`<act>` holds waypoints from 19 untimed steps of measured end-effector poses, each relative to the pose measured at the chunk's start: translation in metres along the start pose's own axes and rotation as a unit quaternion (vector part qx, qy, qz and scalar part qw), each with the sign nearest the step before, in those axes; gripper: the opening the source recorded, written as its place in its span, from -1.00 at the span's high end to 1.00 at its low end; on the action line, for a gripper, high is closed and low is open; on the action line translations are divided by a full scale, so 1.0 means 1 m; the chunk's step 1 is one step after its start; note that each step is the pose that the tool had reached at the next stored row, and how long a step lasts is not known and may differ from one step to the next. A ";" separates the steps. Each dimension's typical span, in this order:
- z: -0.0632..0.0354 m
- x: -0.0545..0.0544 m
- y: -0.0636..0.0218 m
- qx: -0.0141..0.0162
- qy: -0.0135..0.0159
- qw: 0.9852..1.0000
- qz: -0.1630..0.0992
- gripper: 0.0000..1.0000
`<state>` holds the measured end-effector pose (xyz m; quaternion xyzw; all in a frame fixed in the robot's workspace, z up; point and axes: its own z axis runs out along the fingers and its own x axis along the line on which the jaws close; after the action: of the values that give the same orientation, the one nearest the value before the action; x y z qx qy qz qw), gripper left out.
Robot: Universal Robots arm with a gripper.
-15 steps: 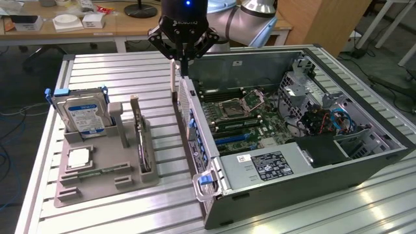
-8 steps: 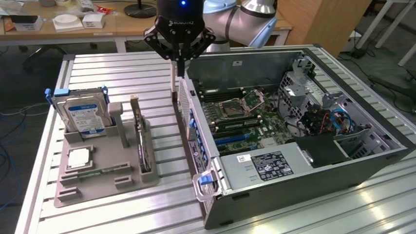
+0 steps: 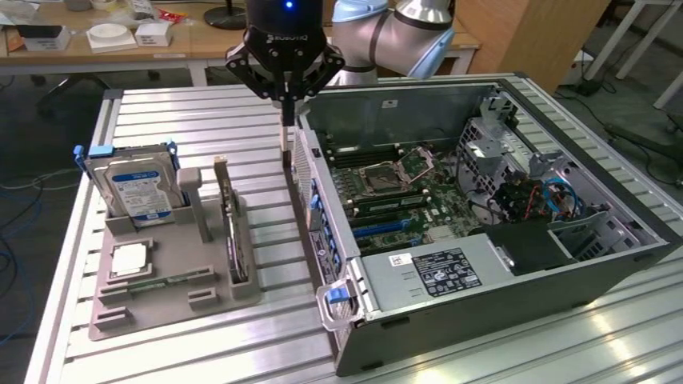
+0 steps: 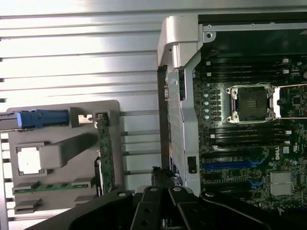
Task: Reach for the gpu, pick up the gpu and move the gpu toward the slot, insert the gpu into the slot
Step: 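Reach for the gpu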
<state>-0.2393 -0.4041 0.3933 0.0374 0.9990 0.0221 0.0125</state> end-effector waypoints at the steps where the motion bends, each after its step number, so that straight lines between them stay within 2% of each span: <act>1: 0.0000 0.001 -0.0002 0.000 0.000 1.000 0.000 0.80; 19: -0.0006 0.021 -0.0029 0.000 0.000 1.000 0.000 0.80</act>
<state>-0.2604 -0.4054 0.3933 0.0374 0.9990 0.0221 0.0125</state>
